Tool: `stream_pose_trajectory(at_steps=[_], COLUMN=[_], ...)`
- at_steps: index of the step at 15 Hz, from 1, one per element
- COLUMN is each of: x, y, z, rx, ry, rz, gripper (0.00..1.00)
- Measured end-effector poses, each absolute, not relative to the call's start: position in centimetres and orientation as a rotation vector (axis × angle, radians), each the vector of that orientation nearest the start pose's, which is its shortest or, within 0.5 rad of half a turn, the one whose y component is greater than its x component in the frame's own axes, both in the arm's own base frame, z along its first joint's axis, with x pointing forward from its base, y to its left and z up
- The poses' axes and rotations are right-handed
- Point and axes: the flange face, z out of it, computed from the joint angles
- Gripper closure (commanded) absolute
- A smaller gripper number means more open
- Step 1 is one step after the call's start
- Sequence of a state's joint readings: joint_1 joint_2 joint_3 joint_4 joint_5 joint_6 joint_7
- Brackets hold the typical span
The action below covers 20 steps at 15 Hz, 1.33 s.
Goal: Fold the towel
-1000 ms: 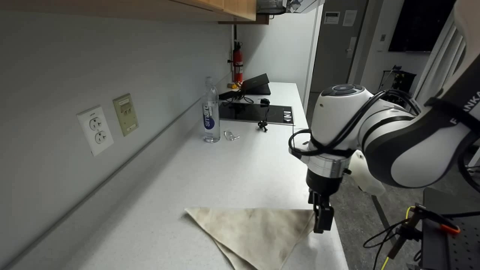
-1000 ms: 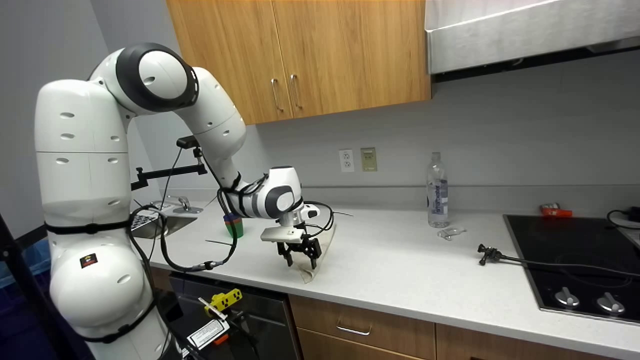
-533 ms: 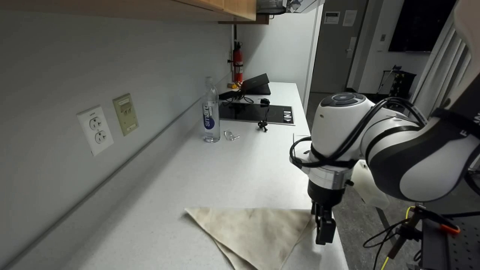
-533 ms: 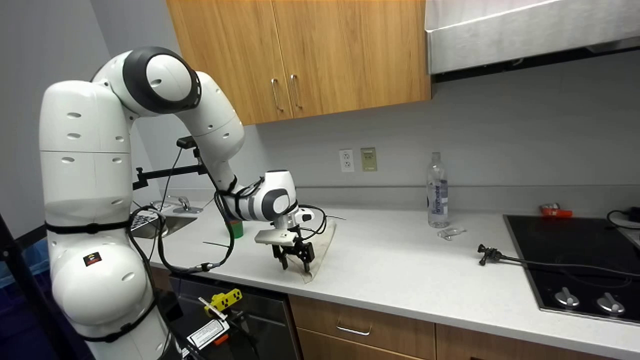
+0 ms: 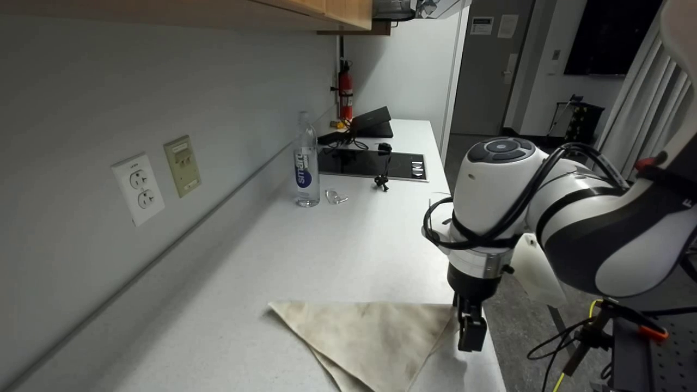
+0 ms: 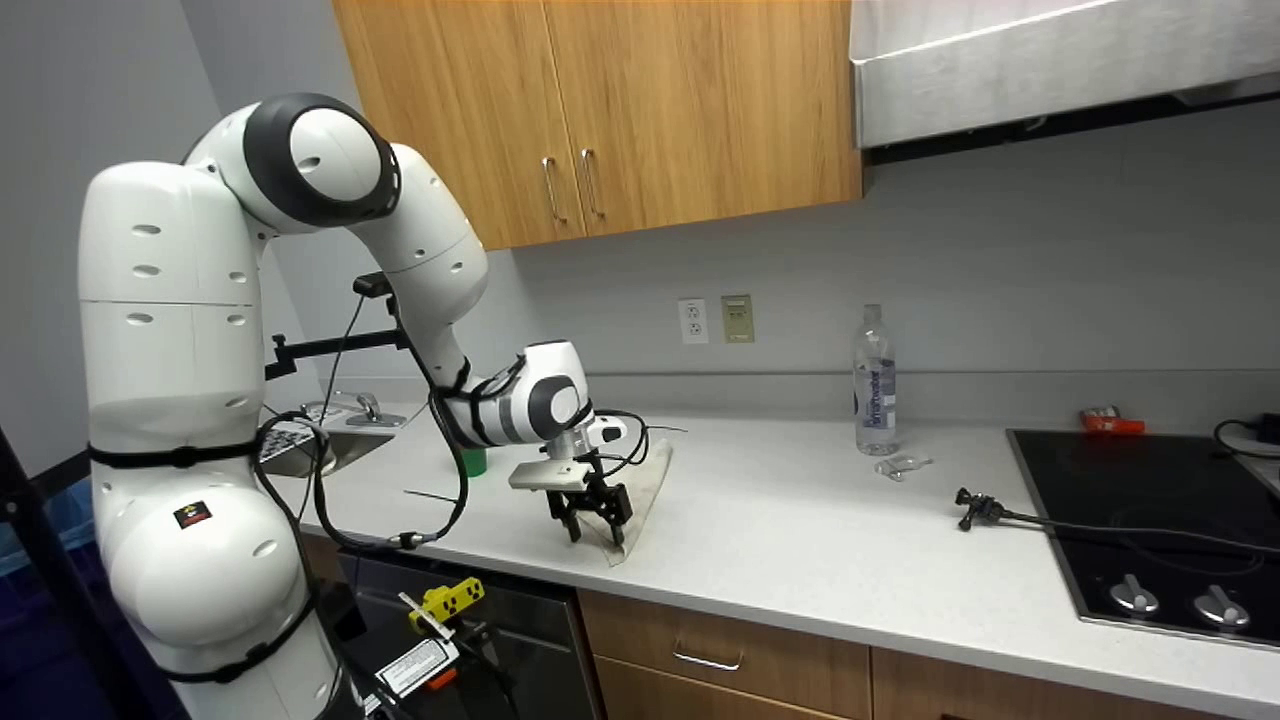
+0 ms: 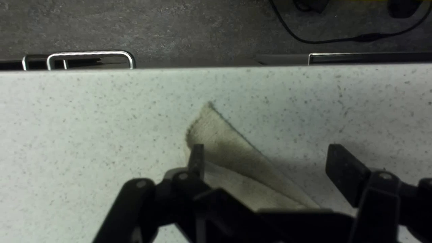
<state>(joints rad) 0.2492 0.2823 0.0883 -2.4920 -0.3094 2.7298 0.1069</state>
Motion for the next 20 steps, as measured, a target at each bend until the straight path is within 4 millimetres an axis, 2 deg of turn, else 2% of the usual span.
stream_pose_trajectory(at_steps=[9, 13, 14, 15, 20], x=[43.40, 43.56, 43.56, 43.51, 43.51], y=[16.76, 17.09, 17.20, 17.21, 17.17], z=[17.52, 17.42, 17.30, 17.16, 17.10], rx=[-3.167, -3.147, -3.142, -3.141, -3.142], ry=[-0.844, -0.842, -0.834, -0.833, -0.833], rz=[-0.031, -0.078, -0.085, -0.081, -0.079], gripper=[0.07, 0.00, 0.04, 0.00, 0.00])
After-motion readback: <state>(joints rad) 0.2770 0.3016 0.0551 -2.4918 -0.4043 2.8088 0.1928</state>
